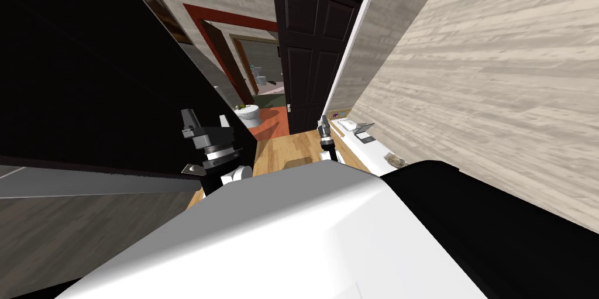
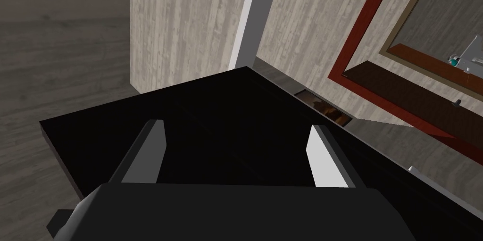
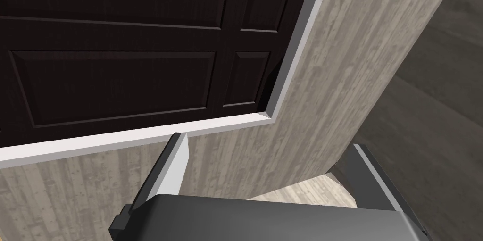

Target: Pull the door open

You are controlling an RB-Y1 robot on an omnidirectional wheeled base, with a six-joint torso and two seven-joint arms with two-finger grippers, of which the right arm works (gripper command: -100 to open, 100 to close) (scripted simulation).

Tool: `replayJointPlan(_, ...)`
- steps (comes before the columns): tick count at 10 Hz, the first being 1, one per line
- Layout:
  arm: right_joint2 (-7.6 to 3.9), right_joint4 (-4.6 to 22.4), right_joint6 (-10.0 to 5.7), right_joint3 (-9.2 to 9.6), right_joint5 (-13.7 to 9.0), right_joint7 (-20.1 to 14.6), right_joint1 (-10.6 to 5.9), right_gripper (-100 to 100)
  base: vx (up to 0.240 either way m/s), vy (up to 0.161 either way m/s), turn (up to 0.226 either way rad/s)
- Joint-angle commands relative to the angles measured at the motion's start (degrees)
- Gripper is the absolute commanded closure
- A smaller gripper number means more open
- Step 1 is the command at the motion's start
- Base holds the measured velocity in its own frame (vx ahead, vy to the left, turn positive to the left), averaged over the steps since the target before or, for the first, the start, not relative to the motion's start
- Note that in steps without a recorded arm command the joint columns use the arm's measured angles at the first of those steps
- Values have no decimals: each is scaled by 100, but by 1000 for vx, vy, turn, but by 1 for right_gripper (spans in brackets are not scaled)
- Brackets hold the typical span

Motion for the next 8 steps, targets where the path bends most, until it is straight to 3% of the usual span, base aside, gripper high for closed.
replayJointPlan(1, -31, 192, -35, -37, 3, -34, -78, -100, 102, 19, 30)
replayJointPlan(8, -131, 1063, -236, -168, 36, -164, -375, -100, 99, 27, 31)
